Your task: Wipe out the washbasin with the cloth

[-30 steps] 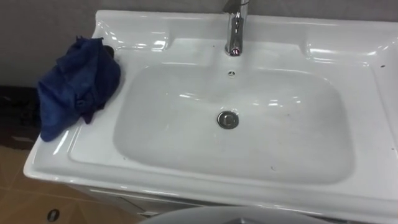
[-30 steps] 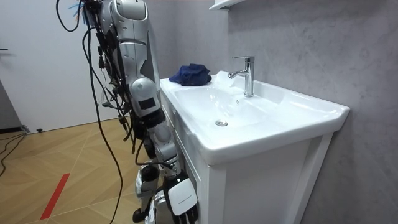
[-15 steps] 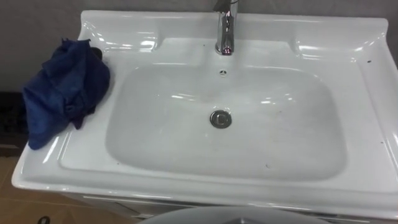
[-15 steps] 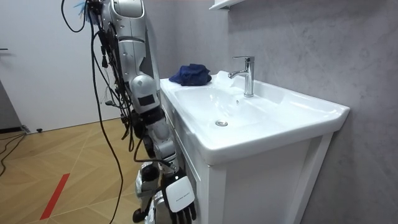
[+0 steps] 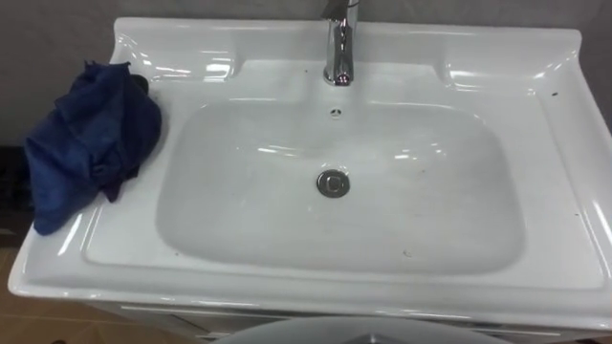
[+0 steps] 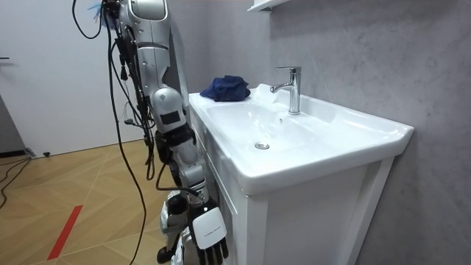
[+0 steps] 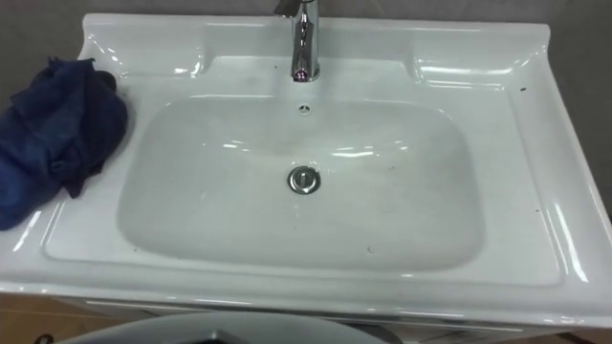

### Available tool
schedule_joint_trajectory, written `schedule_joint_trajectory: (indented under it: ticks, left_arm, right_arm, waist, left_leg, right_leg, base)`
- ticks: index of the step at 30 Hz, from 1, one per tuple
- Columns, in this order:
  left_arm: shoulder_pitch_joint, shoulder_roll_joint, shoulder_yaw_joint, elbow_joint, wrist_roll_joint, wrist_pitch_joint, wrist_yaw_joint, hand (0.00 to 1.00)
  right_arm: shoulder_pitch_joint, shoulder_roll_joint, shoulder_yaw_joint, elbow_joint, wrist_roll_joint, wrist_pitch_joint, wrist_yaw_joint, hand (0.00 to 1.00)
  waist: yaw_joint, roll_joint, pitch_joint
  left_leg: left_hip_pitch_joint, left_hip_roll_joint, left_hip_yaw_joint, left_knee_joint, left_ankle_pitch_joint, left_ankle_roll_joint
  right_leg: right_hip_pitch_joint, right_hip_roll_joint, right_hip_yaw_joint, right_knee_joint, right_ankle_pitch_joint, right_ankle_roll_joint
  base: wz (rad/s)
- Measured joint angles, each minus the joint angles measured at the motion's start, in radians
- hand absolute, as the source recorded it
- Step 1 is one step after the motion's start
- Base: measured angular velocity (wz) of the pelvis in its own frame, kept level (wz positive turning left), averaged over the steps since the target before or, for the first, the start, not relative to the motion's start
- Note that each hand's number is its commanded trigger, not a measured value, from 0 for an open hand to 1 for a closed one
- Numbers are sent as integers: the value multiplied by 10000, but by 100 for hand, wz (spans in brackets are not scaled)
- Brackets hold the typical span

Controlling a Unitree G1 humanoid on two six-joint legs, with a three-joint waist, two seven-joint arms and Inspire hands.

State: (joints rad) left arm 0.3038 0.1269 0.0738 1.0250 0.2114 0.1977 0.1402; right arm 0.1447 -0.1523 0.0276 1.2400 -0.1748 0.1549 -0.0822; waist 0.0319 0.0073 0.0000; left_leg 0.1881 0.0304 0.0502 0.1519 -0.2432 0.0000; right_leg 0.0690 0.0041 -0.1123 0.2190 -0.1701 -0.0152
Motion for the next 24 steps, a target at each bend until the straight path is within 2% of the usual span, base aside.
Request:
schedule_joint_trajectory:
  ticks: [5,14,24]
  left_arm:
    - [-53,-1,-31,72,3,110,-248,0]
    - [-320,-16,-503,62,655,366,-703,0]
    - [-449,-12,-592,67,1031,428,-914,0]
  right_arm:
    - [-11,1,69,-2,-362,17,55,0]
    - [-111,31,199,1,-344,229,110,0]
    - [-137,81,217,2,-339,407,108,0]
  waist:
    - [0,-18,-2]
    - [-2,-44,-1]
    - [3,-55,5]
  left_leg:
    - [4,-1,1,3,0,0]
    - [39,-1,41,-6,-3,3]
    - [58,1,57,-13,-7,7]
  right_leg:
    - [-2,-1,3,13,-1,0]
    - [-7,22,100,28,1,4]
    - [-1,43,159,33,-1,7]
  base:
    - [0]
    - [0]
    - [0]
